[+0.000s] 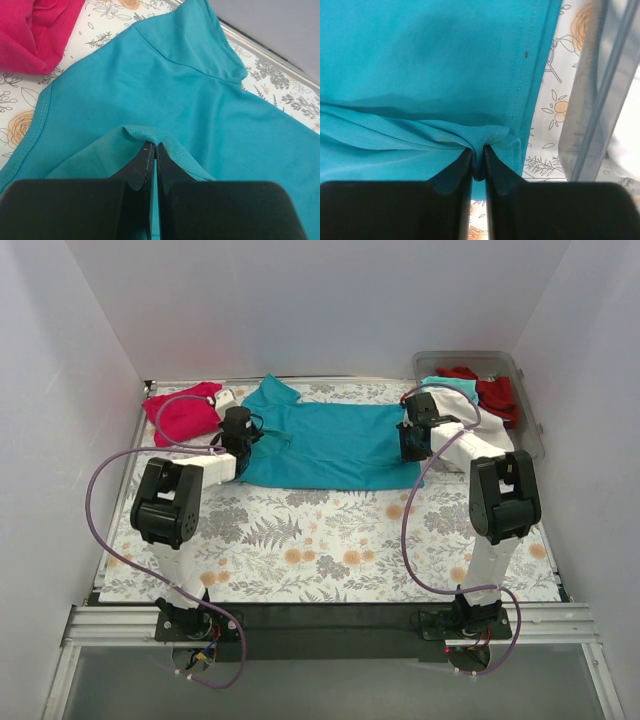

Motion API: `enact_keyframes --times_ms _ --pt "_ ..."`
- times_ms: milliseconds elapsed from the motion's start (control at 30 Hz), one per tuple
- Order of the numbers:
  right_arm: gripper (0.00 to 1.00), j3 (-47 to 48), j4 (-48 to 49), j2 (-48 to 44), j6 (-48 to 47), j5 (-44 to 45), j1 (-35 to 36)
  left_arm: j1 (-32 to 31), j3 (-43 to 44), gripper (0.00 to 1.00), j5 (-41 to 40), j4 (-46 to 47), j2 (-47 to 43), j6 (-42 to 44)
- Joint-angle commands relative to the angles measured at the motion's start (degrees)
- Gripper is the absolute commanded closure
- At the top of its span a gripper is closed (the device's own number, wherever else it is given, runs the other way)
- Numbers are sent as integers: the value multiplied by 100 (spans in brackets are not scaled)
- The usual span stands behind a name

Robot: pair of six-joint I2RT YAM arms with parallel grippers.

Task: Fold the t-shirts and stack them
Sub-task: Fold the tshirt

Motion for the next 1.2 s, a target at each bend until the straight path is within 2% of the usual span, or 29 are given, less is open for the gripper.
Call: enact_keyframes --times_ms 0,33,67,133,200,233,300,433,500,600,700,833,1167 --pt "82 266 -89 102 5 218 -72 44 353 100 -207 -116 47 101" --pt "75 283 -89 68 14 235 -81 44 450 100 -198 -177 100 119" --pt "67 301 -89 50 14 235 -81 53 573 92 -198 -343 187 110" --pt "58 336 -89 -55 5 157 -81 53 836 85 -198 -433 223 49" --pt "49 354 -80 -161 5 113 -81 53 951 56 -320 -521 162 5" --pt "42 337 -71 -283 -4 104 -81 44 1048 36 -373 -599 75 -4" --pt "33 75 155 -746 5 52 -72 35 1049 19 -610 -757 -309 22" --pt "32 -585 790 -1347 66 -817 -54 -166 268 18 -366 -635 -883 -250" --pt "33 -639 799 -1313 110 -977 -46 -386 -180 17 -348 -583 -1068 -373" --pt "34 -779 1009 -1173 128 -1660 -46 -807 -646 17 -41 -320 -1200 -522" --pt "36 -806 1256 -918 216 -2180 -46 -1080 -858 17 153 -108 -930 -601" --pt "36 -807 1353 -654 198 -2462 -28 -1116 -1008 17 233 103 -490 -768" --pt "35 -464 1353 -56 225 -2331 -28 -1116 -1578 17 162 296 -348 -944"
